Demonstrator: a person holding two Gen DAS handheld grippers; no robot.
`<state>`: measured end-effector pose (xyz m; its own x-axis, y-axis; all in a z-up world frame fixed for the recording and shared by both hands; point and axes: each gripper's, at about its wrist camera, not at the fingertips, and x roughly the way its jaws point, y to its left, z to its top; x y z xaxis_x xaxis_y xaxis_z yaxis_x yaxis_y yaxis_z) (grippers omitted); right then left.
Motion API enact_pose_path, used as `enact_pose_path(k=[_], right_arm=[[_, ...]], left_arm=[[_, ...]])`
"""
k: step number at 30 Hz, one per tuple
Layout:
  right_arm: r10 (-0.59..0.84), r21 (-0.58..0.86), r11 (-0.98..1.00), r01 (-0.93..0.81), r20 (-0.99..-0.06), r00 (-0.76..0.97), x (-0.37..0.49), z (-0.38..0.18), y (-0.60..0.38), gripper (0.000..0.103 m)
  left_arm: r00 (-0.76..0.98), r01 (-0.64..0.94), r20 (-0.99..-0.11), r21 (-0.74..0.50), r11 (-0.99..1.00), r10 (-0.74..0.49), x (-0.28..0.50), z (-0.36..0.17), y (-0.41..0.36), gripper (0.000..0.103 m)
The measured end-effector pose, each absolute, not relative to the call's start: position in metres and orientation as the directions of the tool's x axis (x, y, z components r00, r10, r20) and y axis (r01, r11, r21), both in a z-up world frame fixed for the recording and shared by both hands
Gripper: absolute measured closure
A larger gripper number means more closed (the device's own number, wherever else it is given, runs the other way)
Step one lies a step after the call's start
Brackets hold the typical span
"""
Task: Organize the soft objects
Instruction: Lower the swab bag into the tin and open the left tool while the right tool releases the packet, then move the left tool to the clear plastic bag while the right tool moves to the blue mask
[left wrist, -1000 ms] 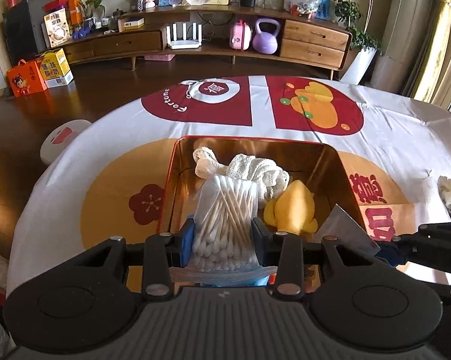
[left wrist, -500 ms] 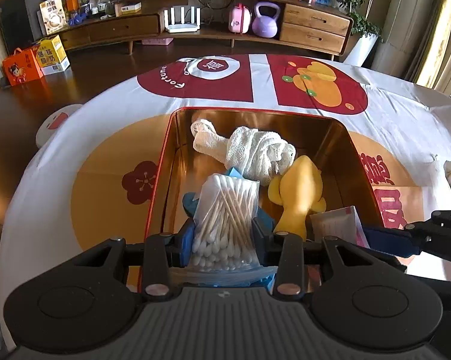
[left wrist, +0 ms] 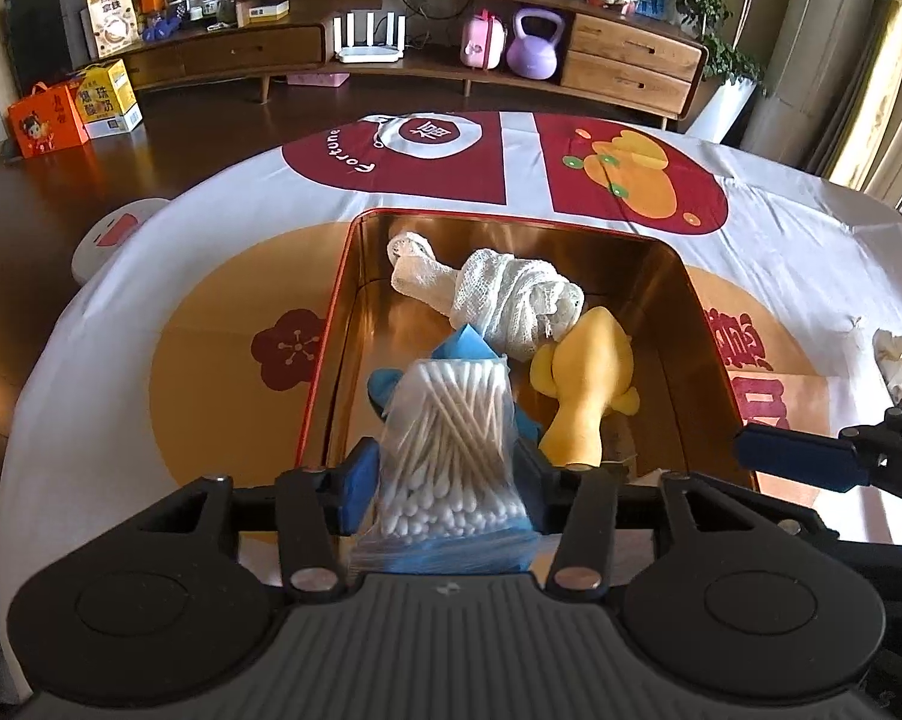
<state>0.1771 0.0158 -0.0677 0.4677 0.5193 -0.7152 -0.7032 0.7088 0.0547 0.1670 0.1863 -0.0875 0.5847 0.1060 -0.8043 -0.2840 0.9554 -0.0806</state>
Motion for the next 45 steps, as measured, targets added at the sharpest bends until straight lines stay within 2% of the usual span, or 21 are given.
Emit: enact_pose_path(k=[2,8,11,19,21,31,34,39,43,45], right_arm=[[0.522,0.055,0.71,-0.702,-0.71,0.472,0.175,-0.066,0.013,0.066],[0.54,0.067,0.711,-0.7,-0.69,0.483,0.171,-0.055,0.003,0.055],[0.55,0.076,0.71,-0.7,-0.68,0.484,0.168,-0.05,-0.003,0.05],[0.577,0.091,0.707,-0.701,-0.647,0.498,0.158,-0.034,-0.023,0.036],[0.583,0.098,0.711,-0.696,-0.636,0.506,0.156,-0.03,-0.031,0.029],[0.602,0.138,0.735,-0.664,-0.583,0.545,0.142,-0.006,-0.077,0.016],[0.601,0.154,0.747,-0.647,-0.573,0.557,0.14,-0.002,-0.092,0.011],[0.591,0.166,0.77,-0.616,-0.549,0.591,0.137,0.003,-0.122,0.004],[0.568,0.154,0.792,-0.59,-0.541,0.62,0.137,0.002,-0.15,0.001],[0.554,0.15,0.804,-0.575,-0.54,0.634,0.137,0.0,-0.162,0.0]], left_arm=[[0.592,-0.289,-0.799,-0.086,0.954,0.107,0.164,-0.085,0.188,0.046],[0.608,-0.301,-0.786,-0.097,0.949,0.113,0.156,-0.076,0.189,0.043],[0.617,-0.31,-0.778,-0.097,0.946,0.122,0.151,-0.071,0.188,0.036],[0.652,-0.303,-0.748,-0.106,0.947,0.125,0.136,-0.051,0.18,0.036],[0.661,-0.296,-0.74,-0.104,0.949,0.125,0.132,-0.046,0.176,0.036],[0.71,-0.256,-0.697,-0.12,0.959,0.103,0.117,-0.023,0.151,0.036],[0.722,-0.235,-0.685,-0.12,0.965,0.091,0.116,-0.019,0.138,0.028],[0.74,-0.191,-0.67,-0.127,0.973,0.057,0.117,-0.013,0.113,0.027],[0.753,-0.164,-0.657,-0.132,0.978,0.038,0.119,-0.011,0.093,0.019],[0.757,-0.151,-0.653,-0.137,0.979,0.025,0.122,-0.011,0.084,0.019]])
